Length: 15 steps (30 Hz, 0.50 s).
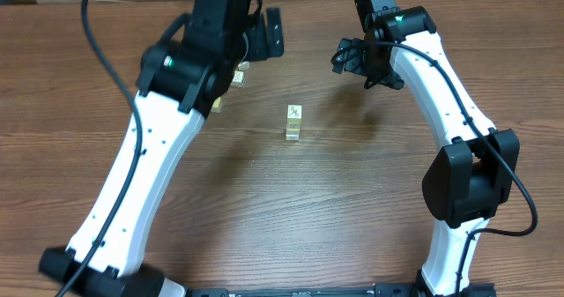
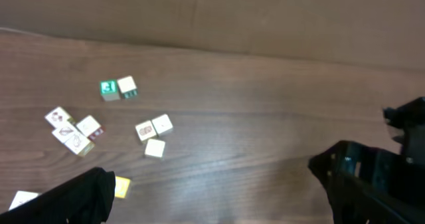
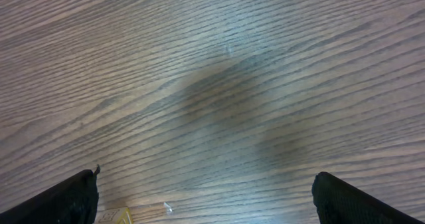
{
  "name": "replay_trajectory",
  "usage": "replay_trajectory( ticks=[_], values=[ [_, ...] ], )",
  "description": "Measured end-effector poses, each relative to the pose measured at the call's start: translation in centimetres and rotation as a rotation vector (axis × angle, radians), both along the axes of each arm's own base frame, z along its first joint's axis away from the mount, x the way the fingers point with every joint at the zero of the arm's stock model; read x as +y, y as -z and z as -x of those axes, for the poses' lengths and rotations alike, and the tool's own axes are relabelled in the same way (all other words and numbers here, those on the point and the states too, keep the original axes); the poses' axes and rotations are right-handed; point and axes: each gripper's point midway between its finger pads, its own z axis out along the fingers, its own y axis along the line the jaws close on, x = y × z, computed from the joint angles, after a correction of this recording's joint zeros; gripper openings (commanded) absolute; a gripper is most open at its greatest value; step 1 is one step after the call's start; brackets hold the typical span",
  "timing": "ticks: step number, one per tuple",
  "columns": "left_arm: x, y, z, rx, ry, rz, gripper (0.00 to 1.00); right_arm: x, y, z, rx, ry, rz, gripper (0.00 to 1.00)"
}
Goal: Form a tower
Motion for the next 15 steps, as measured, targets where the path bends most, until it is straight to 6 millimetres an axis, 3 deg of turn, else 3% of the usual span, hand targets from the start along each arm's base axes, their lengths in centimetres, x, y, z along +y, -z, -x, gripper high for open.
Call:
replay_trajectory(
  ticks=[6, 11, 15],
  values=[
    [0.4, 0.6, 0.4, -0.132, -0.011, 0.050, 1.00, 0.0, 0.0, 0.0, 0.000, 0.000, 0.000, 1.00],
    [0.7, 3.1, 0.9, -0.204, -0.012, 0.083, 1.00, 0.0, 0.0, 0.0, 0.000, 0.000, 0.000, 1.00],
    [1.7, 6.5, 1.6, -0.227, -0.038, 0.111, 0.99, 0.0, 0.0, 0.0, 0.000, 0.000, 0.000, 1.00]
  ],
)
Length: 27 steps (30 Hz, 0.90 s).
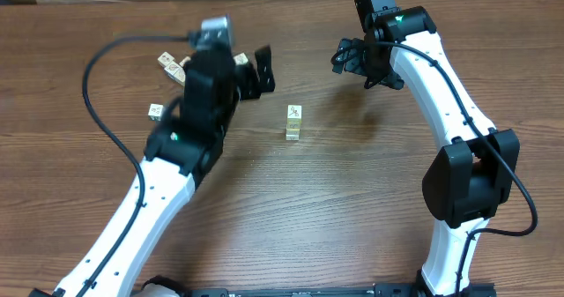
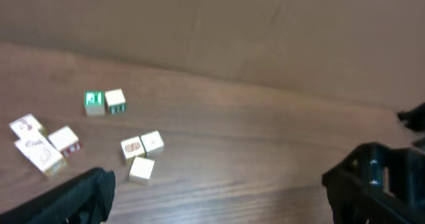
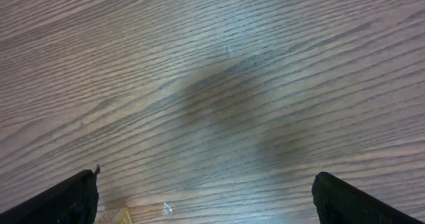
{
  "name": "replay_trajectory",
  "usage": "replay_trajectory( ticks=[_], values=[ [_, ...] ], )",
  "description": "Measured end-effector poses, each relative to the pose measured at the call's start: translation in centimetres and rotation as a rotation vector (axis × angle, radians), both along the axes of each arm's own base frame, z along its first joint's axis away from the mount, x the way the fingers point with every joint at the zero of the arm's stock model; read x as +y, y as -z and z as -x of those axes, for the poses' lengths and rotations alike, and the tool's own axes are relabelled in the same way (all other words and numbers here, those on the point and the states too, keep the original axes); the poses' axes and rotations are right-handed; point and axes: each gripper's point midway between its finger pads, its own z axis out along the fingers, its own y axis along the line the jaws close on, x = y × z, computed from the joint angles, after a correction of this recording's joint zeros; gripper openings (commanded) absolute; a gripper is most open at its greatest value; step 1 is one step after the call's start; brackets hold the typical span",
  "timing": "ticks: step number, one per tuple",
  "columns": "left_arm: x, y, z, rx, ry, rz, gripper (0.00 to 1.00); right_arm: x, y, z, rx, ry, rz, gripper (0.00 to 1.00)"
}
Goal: Form a tower
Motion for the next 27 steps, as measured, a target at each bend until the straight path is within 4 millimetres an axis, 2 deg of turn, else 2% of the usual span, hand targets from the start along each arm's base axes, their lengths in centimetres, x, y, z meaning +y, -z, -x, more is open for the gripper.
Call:
replay_trajectory(
  ticks=[6, 11, 15, 23, 27],
  values=[
    [4.5, 5.2, 2.0, 0.044, -0.152, 0.140, 1.00, 0.0, 0.0, 0.0, -0.001, 0.000, 0.000, 1.00],
    [8.6, 9.9, 4.8, 0.128, -0.346, 0.327, 1.00, 0.0, 0.0, 0.0, 0.000, 0.000, 0.000, 1.00],
    [10.6, 13.5, 7.5, 0.190, -0.438, 0.391, 1.00, 0.0, 0.0, 0.0, 0.000, 0.000, 0.000, 1.00],
    [12.2, 17.7, 12.1, 0.266, -0.506, 0.414, 0.99, 0.0, 0.0, 0.0, 0.000, 0.000, 0.000, 1.00],
    [12.3, 18.6, 13.5, 0.270, -0.501, 0.420, 1.00, 0.0, 0.0, 0.0, 0.000, 0.000, 0.000, 1.00]
  ],
)
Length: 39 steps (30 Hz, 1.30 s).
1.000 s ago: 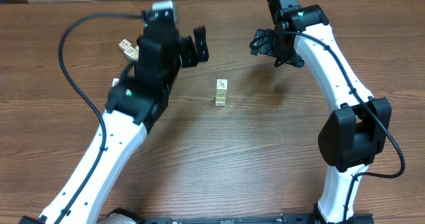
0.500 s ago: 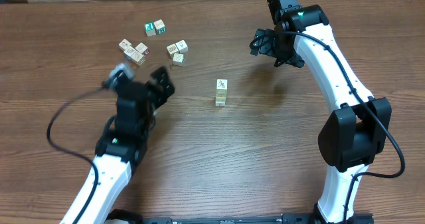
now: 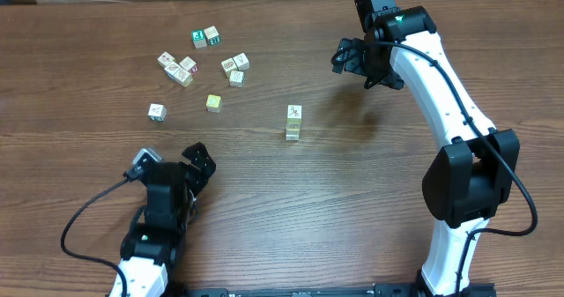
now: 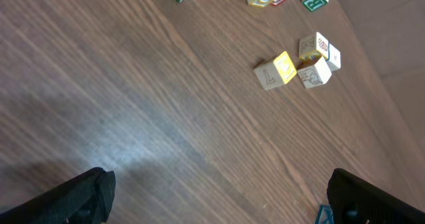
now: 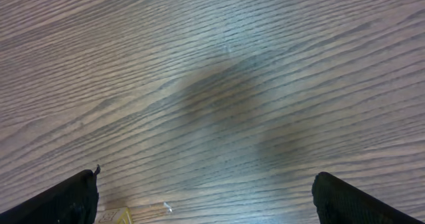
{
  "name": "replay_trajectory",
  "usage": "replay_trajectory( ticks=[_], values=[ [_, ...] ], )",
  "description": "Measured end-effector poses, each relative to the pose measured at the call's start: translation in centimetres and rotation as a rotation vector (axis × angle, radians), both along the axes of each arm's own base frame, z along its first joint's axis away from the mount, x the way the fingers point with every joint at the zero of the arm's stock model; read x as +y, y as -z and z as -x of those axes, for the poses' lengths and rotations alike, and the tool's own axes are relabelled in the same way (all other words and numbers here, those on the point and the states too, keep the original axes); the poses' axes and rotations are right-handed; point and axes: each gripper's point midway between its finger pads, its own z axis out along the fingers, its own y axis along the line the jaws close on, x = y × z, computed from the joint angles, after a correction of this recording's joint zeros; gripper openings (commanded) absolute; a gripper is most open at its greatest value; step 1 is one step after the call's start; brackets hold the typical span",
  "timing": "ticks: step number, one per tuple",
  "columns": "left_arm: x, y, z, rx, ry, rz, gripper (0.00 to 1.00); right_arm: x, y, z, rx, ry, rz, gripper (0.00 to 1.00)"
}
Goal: Form a tower
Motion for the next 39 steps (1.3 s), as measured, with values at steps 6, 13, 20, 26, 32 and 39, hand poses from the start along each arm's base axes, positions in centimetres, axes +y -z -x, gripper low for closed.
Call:
replay_trajectory(
  ticks=[6, 13, 20, 26, 32, 39],
  values=[
    [0.1, -1.7, 0.1, -0.122, 0.074, -0.096, 1.00, 0.0, 0.0, 0.0, 0.000, 0.000, 0.000, 1.00],
    [0.1, -6.1, -0.4, -0.396, 0.216, -0.384, 1.00, 0.0, 0.0, 0.0, -0.001, 0.000, 0.000, 1.00],
    [-0.4, -5.6, 0.8, -0.474, 0.334, -0.589, 0.99, 0.0, 0.0, 0.0, 0.000, 0.000, 0.001, 1.00],
    [-0.4, -4.8, 1.5, -0.440, 0.411, -0.678, 1.00, 0.0, 0.0, 0.0, 0.000, 0.000, 0.000, 1.00],
    [0.1, -3.8, 2.7, -0.396, 0.432, -0.709, 0.99, 0.0, 0.0, 0.0, 0.000, 0.000, 0.000, 1.00],
    [0.4, -6.6, 3.2, -0.508, 0.391, -0.756, 1.00, 0.0, 0.0, 0.0, 0.000, 0.000, 0.000, 1.00]
  ],
)
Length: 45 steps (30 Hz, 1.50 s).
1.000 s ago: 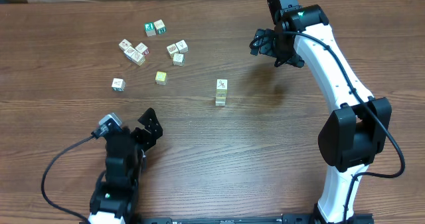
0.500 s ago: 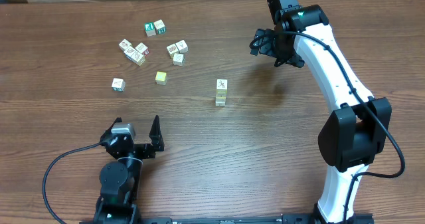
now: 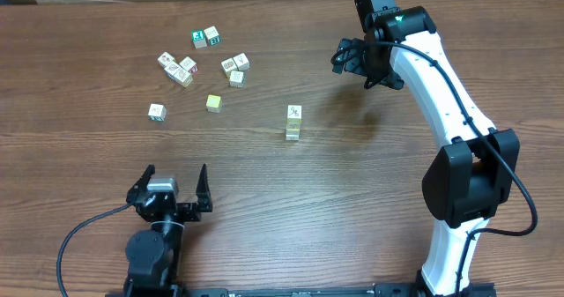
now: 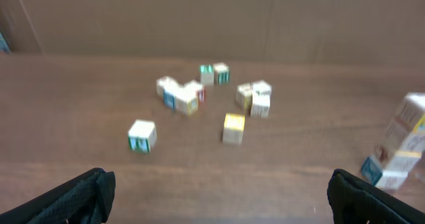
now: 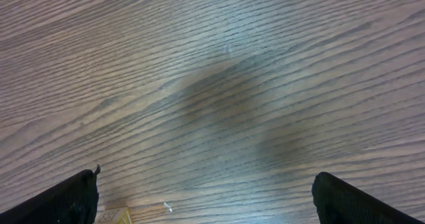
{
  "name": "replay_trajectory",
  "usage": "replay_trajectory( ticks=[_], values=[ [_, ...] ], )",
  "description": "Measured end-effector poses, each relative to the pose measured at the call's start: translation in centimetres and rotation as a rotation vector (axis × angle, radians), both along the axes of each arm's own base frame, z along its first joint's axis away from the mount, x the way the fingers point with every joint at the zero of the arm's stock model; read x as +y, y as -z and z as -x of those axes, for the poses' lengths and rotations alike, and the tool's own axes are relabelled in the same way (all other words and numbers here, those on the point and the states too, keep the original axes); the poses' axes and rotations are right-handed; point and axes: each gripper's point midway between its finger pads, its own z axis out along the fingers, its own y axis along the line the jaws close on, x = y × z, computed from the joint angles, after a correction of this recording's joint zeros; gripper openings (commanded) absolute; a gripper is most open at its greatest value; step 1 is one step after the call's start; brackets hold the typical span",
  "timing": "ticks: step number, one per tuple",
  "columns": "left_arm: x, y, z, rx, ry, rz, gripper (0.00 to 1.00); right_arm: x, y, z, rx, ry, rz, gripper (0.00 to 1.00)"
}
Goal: Form a tower
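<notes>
A short tower of stacked wooden blocks (image 3: pixel 293 122) stands mid-table; the left wrist view catches it blurred at the right edge (image 4: pixel 400 149). Several loose picture blocks (image 3: pixel 189 68) lie scattered at the far left, among them a yellow one (image 3: pixel 212 102) and a white one (image 3: pixel 156 111). My left gripper (image 3: pixel 174 179) sits open at the table's front left, far from all the blocks, with nothing between its fingers (image 4: pixel 73 197). My right gripper (image 3: pixel 342 59) hangs open over bare wood right of the tower, and a yellow block's corner (image 5: pixel 117 216) shows beside its left finger (image 5: pixel 63 201).
The brown wood table (image 3: pixel 370 209) runs wide around the tower. A cardboard wall (image 4: pixel 212 18) stands behind the far edge. The right arm (image 3: pixel 445 94) reaches over the right side of the table.
My left arm has folded further back toward the front edge. Its camera, which looked down at the wood, now looks level across the table at the blocks. The right arm and tower are unchanged.
My left arm first stretched over the loose blocks at the far left, gripper open. It was then drawn partly back, then low at the front left, and now rests at the front edge. The tower and the right gripper stayed as they were.
</notes>
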Motion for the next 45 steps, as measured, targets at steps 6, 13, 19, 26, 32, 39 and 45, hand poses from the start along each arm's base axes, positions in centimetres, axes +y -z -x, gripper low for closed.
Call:
replay_trajectory(
  ticks=[6, 13, 19, 26, 32, 39, 45],
  values=[
    [-0.03, -0.81, 0.14, -0.036, 0.005, -0.022, 1.00, 0.01, 0.00, -0.01, 0.000, 0.000, 0.000, 1.00],
    [-0.58, -0.77, 0.17, -0.035, 0.038, -0.031, 0.99, 0.01, 0.00, -0.01, 0.000, 0.000, 0.000, 1.00],
    [-0.62, -0.77, 0.17, -0.036, 0.041, -0.034, 0.99, 0.00, -0.01, -0.02, -0.001, 0.000, 0.000, 1.00],
    [-0.64, -0.76, 0.17, -0.035, 0.042, -0.034, 0.99, 0.00, 0.00, 0.00, 0.000, 0.000, 0.000, 1.00],
    [-0.64, -0.77, 0.17, -0.036, 0.042, -0.034, 1.00, 0.00, -0.01, -0.02, -0.001, 0.000, 0.000, 1.00],
    [-0.64, -0.76, 0.17, -0.035, 0.042, -0.034, 1.00, 0.01, 0.00, -0.01, 0.000, 0.000, 0.000, 1.00],
    [-0.64, -0.77, 0.17, -0.036, 0.042, -0.034, 1.00, 0.00, 0.00, -0.01, 0.000, 0.000, 0.000, 1.00]
  ],
)
